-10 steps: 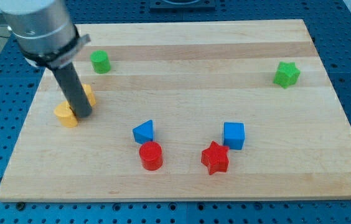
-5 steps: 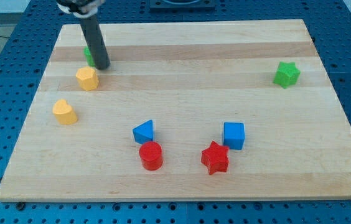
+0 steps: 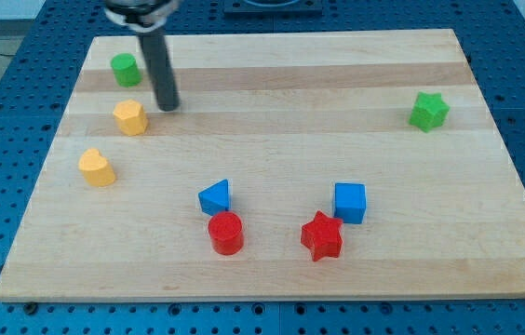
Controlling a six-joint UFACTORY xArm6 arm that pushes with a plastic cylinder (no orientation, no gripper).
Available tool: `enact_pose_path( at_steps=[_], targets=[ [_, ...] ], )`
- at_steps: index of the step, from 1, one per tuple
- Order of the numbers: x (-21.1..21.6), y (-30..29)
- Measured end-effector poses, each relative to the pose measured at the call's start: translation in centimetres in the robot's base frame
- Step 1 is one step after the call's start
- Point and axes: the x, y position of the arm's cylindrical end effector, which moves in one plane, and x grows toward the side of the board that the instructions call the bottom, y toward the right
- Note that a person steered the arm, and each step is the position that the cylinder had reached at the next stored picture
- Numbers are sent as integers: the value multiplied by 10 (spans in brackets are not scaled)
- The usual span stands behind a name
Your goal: Place the yellow hexagon in between the yellow heart and green circle
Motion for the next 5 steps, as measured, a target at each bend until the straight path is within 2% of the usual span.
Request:
enact_pose_path(
  at_steps=[2,4,5],
  targets=[
    [29,12],
    [41,-2],
    [62,101]
  ],
)
